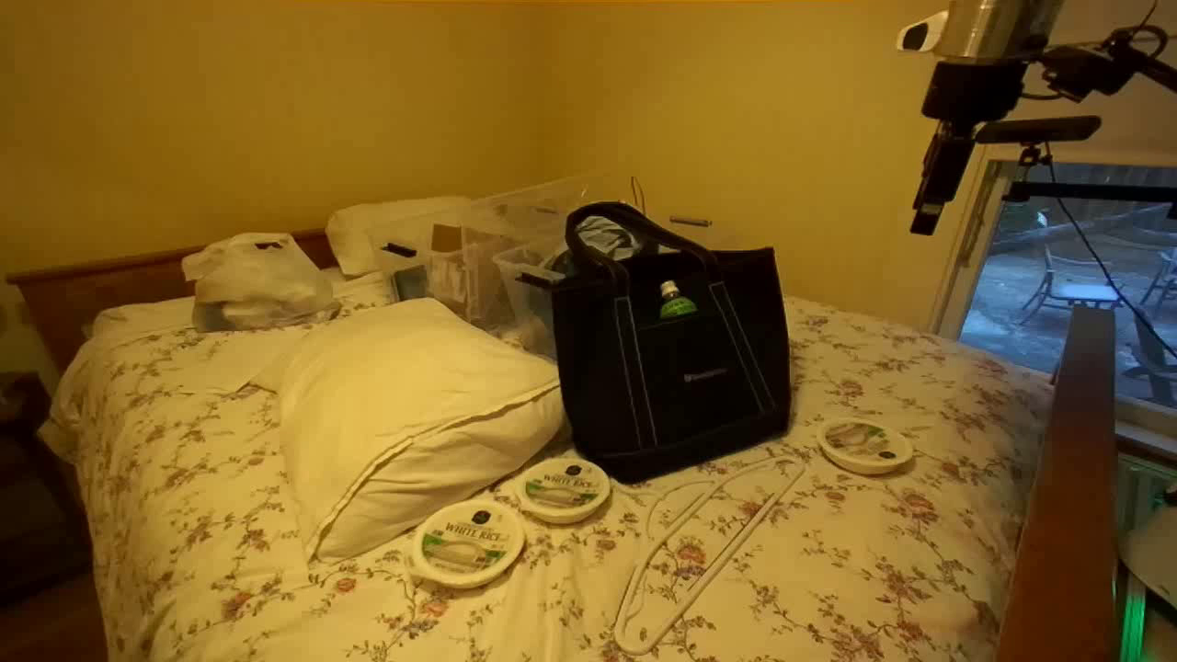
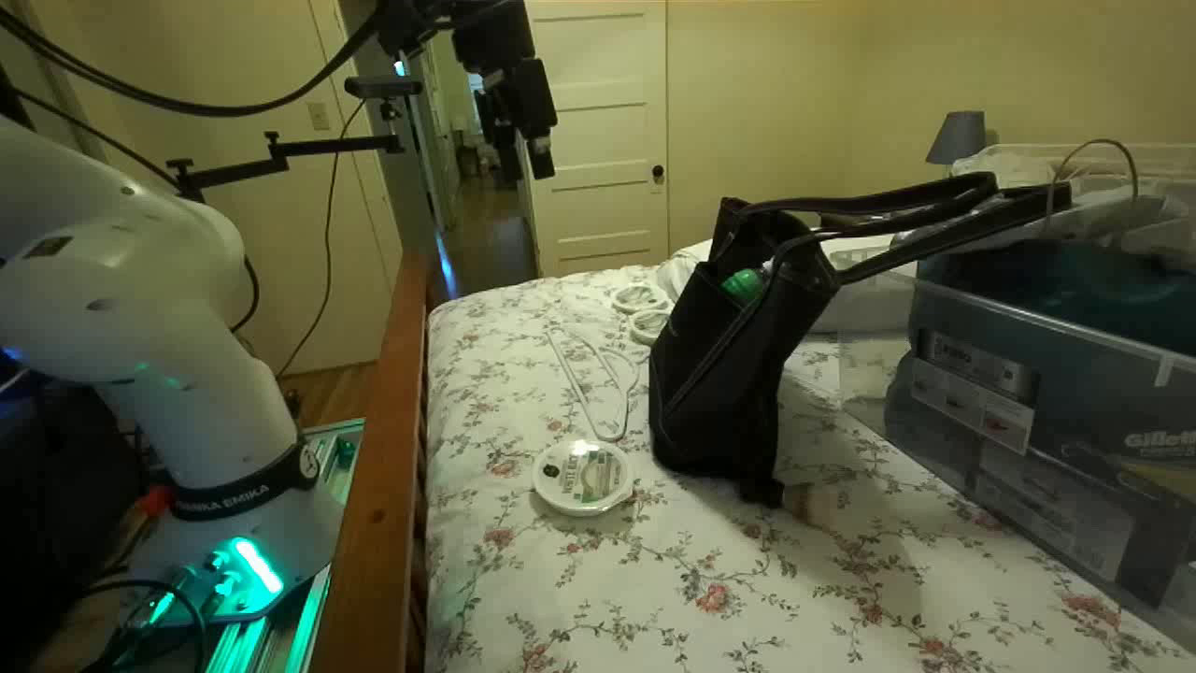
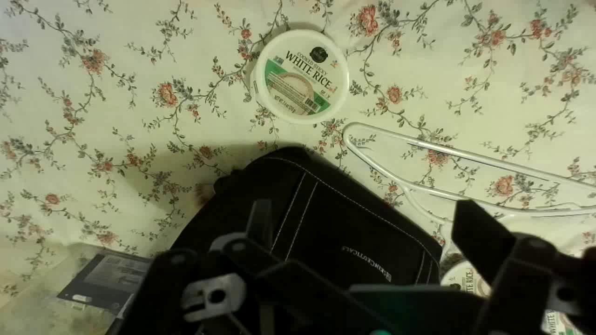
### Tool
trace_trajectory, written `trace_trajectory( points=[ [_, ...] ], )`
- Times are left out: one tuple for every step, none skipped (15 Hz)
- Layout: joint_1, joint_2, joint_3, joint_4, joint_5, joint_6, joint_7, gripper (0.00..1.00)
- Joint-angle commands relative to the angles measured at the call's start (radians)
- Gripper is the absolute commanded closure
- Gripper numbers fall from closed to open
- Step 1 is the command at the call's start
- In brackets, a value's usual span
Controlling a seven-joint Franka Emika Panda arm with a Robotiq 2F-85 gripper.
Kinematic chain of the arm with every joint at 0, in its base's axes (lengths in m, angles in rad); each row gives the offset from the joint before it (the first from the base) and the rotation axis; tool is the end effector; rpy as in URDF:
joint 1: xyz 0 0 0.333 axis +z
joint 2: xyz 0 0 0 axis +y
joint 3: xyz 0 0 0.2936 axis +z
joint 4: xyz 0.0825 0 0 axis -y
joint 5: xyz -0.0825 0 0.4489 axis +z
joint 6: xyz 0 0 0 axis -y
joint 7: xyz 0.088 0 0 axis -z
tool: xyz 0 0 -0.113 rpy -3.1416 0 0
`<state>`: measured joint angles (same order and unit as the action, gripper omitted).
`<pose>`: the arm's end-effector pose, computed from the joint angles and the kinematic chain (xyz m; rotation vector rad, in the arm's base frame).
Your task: Move the black bag to the left.
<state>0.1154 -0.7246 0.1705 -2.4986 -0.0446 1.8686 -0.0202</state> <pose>0.4070 0.1157 0.4900 2.9632 0.4176 0.1552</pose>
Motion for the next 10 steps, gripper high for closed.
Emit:
trace_trajectory(
  points=[
    [0.013,0.002,-0.010,0.003,-0.008,-0.003,0.008,0.00],
    [0.013,0.002,-0.010,0.003,-0.008,-0.003,0.008,0.00],
    [0.013,0.002,-0.010,0.003,-0.008,-0.003,0.008,0.00],
    [0.013,0.002,-0.010,0.003,-0.008,-0.003,0.008,0.00],
    [0.013,0.002,-0.010,0.003,-0.008,-0.003,0.008,0.00],
    [0.013,0.002,-0.010,0.003,-0.008,-0.003,0.008,0.00],
    [0.013,0.002,-0.010,0.003,-0.008,-0.003,0.008,0.00],
    [0.008,0.009,-0.015,-0.008,-0.021,0.028,-0.002,0.00],
    [-0.003,0.018,-0.020,-0.029,-0.071,0.088,-0.041,0.00],
    [-0.006,0.023,-0.037,-0.047,-0.113,0.153,-0.087,0.00]
  ],
)
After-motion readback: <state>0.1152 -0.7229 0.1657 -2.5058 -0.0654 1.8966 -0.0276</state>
